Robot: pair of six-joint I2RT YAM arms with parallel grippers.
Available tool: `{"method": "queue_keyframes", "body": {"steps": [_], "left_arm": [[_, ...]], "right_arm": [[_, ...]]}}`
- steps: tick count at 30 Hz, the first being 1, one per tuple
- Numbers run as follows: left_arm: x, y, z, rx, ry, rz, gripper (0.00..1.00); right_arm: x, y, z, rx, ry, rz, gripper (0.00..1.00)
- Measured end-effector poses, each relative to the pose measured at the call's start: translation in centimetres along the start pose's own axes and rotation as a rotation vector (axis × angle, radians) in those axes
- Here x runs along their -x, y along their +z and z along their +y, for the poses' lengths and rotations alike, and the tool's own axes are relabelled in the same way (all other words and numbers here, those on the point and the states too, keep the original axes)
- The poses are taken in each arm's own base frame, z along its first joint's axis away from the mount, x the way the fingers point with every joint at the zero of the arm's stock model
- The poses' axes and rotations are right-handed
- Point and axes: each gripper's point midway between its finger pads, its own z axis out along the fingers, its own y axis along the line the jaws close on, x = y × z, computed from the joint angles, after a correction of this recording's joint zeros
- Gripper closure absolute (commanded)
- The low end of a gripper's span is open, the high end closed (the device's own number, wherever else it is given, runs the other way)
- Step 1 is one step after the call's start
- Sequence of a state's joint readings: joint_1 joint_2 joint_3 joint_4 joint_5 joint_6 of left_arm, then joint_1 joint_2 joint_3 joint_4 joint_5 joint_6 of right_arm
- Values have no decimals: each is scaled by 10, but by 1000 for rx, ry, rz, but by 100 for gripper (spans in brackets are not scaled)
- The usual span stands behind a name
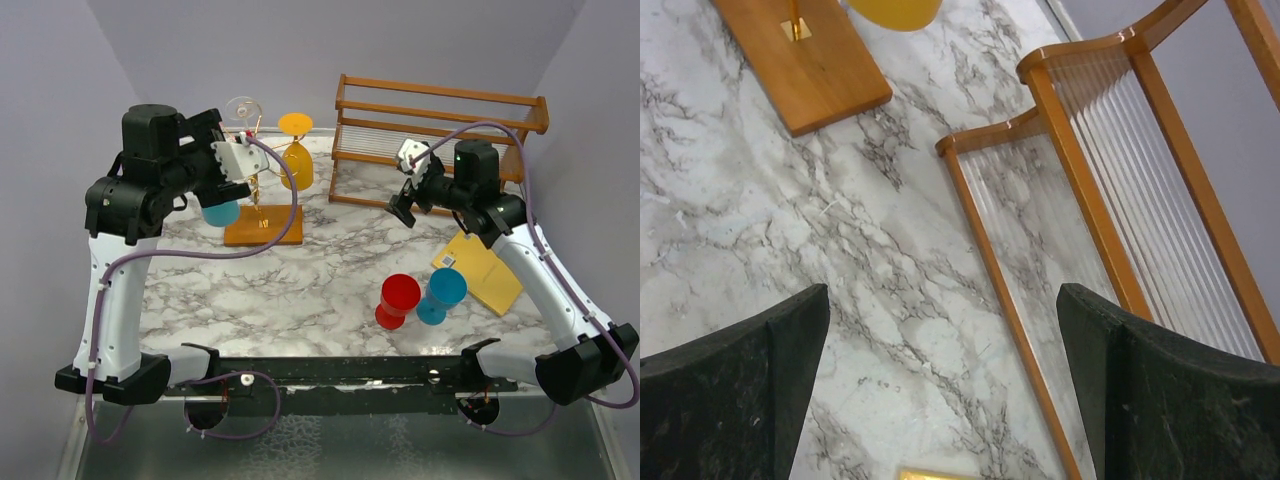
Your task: Place the wine glass upside down on the wine glass rack
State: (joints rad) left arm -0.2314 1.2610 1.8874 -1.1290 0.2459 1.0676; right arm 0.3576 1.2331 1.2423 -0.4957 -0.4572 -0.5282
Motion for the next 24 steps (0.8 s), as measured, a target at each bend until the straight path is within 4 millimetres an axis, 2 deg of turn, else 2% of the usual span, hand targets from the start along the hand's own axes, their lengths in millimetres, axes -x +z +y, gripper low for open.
{"method": "queue_keyframes", "body": {"steps": [4, 10, 14, 18, 24], "left_arm": [[13, 2, 12, 56, -95, -59, 1], [28, 10, 34, 152, -263, -143, 1], [37, 17, 48, 197, -339, -192, 1], [38, 26, 53, 214, -374, -212, 1], [31, 36, 52, 219, -395, -193, 1]], "right_arm": [[-8, -6, 11, 62, -45, 43, 4], [-24, -22, 45, 232, -60, 114, 7], [-41, -30, 67, 334, -29, 189, 10], [-59, -36, 88, 418, 6, 266, 11], [-65, -44, 116, 506, 15, 310, 21]]}}
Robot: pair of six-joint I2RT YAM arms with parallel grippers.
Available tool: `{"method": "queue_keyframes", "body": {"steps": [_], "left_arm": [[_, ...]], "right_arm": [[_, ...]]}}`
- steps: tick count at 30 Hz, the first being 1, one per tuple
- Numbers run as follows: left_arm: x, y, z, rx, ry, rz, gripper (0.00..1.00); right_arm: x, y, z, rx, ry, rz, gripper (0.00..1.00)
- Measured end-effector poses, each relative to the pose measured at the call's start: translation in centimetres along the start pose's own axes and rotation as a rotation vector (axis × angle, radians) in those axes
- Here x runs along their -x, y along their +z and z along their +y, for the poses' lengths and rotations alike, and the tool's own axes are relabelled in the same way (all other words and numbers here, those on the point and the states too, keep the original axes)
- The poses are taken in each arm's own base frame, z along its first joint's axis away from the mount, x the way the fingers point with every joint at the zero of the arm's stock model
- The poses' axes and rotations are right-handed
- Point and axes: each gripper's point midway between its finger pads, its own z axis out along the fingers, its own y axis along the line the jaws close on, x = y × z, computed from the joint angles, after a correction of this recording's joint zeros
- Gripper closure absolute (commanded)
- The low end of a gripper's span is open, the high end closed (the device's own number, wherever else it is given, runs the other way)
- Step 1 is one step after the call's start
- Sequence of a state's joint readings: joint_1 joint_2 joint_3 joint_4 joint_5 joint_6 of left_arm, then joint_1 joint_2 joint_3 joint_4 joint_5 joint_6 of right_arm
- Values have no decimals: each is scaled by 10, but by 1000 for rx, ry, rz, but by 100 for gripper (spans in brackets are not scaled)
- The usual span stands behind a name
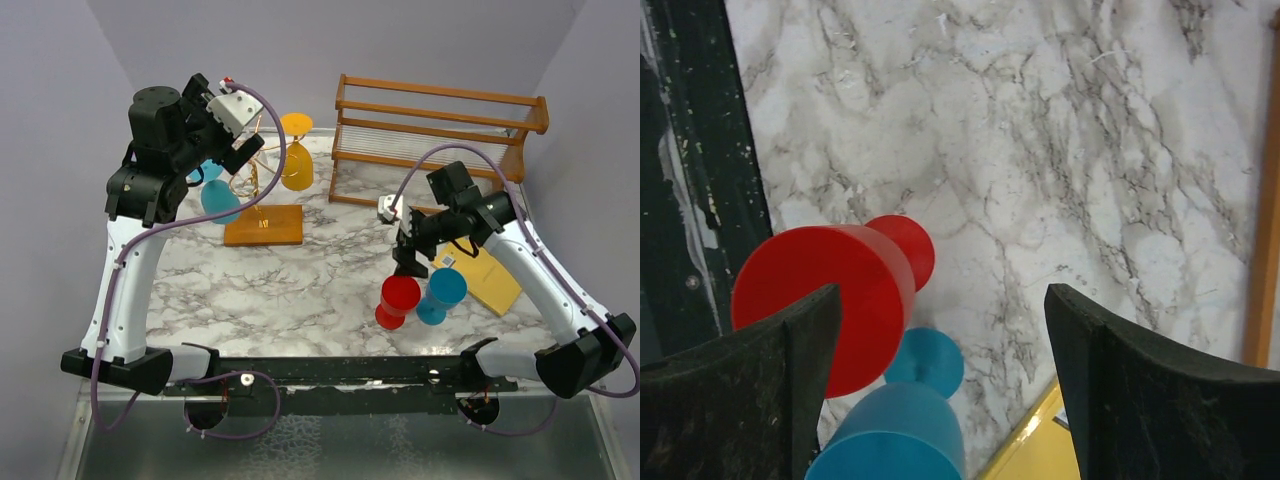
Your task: Place the wine glass upside down on the wine glass rack
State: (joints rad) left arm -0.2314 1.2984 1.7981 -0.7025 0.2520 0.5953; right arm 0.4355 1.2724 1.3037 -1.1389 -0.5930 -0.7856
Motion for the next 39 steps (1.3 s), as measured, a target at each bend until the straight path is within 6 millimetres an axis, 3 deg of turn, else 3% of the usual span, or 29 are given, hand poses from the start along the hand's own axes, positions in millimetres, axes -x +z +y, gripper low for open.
{"method": "queue_keyframes", "body": {"steps": [7, 19, 27, 29, 33, 39], "left_arm": [[1, 1, 5, 21, 4, -3, 1], [0, 0, 9, 43, 6, 7, 1], [-2, -2, 12, 60, 6, 17, 1], [-2, -2, 12, 61, 6, 18, 1], [-2, -3, 12, 65, 4, 19, 1], [-2, -3, 15, 94, -61, 21, 1]], "right_arm": [[-9, 11, 22, 59, 6, 61, 33], [-31, 29, 28, 75, 29, 195, 57], [-37, 39, 32, 92, 23, 244, 98], [-36, 40, 31, 93, 17, 246, 98], [-27, 40, 26, 89, -9, 225, 99], [20, 23, 6, 8, -108, 91, 99]]}}
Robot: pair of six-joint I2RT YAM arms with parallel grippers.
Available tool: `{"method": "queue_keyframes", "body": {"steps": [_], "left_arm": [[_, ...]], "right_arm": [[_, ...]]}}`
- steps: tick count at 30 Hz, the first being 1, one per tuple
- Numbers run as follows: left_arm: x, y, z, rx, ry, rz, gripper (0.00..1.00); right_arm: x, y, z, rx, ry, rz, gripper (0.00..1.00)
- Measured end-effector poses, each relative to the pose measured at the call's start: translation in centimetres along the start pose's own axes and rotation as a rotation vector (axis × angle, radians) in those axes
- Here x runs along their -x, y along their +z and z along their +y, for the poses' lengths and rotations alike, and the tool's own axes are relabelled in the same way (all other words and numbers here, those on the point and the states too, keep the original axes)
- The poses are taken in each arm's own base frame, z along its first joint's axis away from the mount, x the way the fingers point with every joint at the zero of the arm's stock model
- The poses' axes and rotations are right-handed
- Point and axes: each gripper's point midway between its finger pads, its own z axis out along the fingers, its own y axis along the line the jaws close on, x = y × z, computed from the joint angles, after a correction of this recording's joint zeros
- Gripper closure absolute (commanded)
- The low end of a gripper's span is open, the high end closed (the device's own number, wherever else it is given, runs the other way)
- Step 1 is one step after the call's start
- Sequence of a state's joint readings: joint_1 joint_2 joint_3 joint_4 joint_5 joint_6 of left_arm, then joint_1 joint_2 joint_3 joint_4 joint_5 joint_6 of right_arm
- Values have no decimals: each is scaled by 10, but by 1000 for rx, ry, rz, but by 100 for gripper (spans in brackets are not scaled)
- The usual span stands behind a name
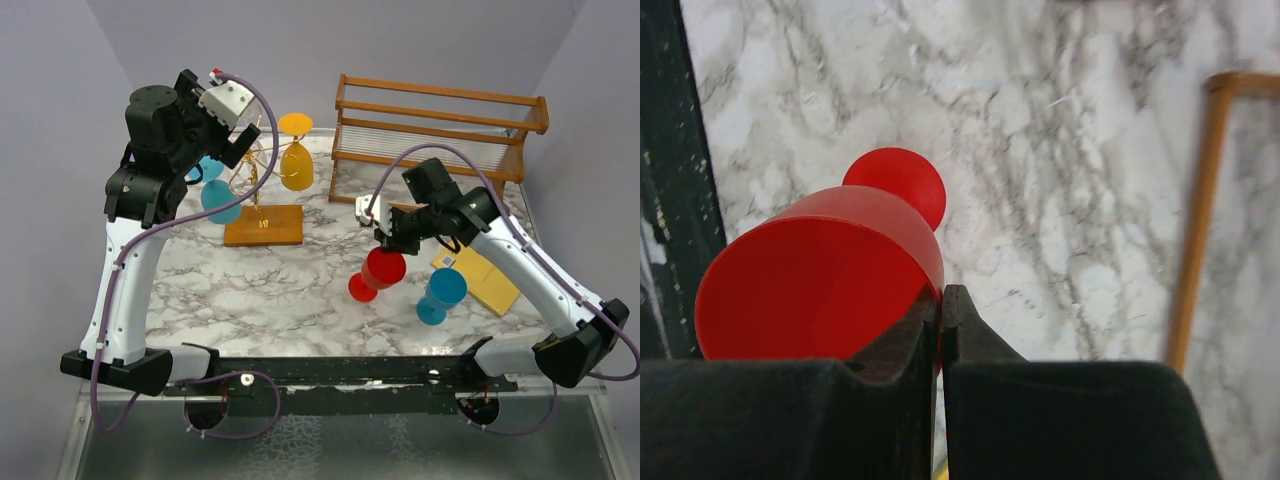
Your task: Place the wine glass upside down on the wine glass rack
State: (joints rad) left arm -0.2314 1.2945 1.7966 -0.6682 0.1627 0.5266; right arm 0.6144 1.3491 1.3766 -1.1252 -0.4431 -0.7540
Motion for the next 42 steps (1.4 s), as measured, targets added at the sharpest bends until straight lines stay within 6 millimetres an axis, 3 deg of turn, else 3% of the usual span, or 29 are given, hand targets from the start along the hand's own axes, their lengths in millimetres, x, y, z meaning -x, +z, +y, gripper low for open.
{"method": "queue_keyframes", "body": {"steps": [7, 14, 20, 26, 33, 37, 42], "left_arm": [[3, 1, -2, -7, -39, -15, 1], [13, 0, -7, -28, -91, -52, 1], [28, 3, -14, -62, -184, -120, 1], [36, 12, -33, -150, -327, -171, 7], [43, 30, -62, -297, -542, -209, 17], [48, 40, -77, -391, -668, -226, 24], [58, 47, -94, -512, -799, -254, 29]], "right_arm": [[53, -44, -31, -219, -116, -177, 99], [80, -83, -83, -529, -91, -254, 99], [107, -136, -116, -791, -29, -362, 99], [133, -182, -126, -913, 5, -477, 99], [156, -216, -123, -946, 55, -586, 99], [167, -227, -118, -928, 64, -640, 98], [173, -222, -111, -872, 64, -665, 99]]}}
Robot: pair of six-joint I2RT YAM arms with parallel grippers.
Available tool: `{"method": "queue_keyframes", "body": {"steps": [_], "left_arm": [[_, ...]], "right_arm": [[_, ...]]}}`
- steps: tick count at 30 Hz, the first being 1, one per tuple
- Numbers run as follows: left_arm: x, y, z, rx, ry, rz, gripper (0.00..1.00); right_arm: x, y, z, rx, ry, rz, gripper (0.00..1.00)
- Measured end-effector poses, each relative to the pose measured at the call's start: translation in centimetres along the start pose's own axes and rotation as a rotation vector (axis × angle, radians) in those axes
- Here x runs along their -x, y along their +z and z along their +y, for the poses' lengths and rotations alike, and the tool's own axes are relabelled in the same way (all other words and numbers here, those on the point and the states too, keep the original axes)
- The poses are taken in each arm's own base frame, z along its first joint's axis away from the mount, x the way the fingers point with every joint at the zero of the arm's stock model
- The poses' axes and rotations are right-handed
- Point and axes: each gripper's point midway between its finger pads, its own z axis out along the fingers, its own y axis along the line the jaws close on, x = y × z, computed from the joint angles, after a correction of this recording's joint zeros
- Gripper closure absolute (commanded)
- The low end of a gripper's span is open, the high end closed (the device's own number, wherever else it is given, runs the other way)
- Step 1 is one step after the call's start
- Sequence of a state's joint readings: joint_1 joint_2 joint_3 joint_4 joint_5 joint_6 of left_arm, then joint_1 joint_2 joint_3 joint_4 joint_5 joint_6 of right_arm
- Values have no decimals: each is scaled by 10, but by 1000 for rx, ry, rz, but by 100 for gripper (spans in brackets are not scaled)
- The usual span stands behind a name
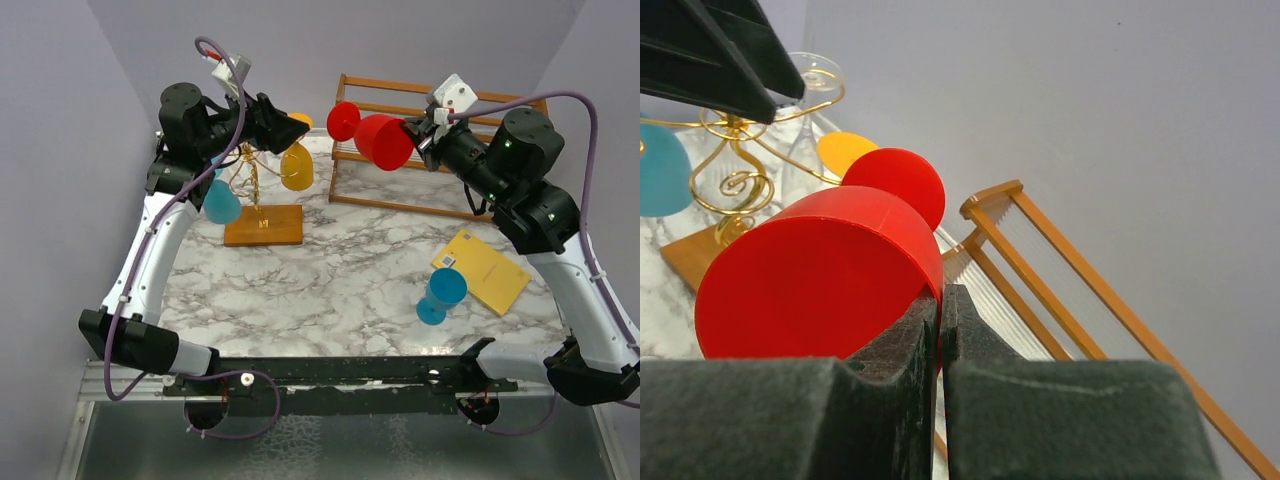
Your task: Place the wine glass upside down on the wine glass rack
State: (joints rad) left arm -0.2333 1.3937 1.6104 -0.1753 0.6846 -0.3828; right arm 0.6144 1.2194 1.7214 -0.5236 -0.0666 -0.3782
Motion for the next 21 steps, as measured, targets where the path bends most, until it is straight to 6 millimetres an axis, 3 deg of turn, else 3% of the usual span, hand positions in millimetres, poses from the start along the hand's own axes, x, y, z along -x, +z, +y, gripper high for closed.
{"method": "queue_keyframes", "body": {"steps": [5, 11, 21], "left_arm": [[-3, 12, -11, -72, -70, 1, 34], [-15, 26, -25, -126, -119, 28, 50], [-37, 42, -24, -137, -175, 84, 70]], "right_arm": [[-3, 5, 10, 49, 19, 2, 99], [-2, 5, 19, 98, 34, 0, 99], [-3, 3, 27, 138, 41, 3, 99]]}}
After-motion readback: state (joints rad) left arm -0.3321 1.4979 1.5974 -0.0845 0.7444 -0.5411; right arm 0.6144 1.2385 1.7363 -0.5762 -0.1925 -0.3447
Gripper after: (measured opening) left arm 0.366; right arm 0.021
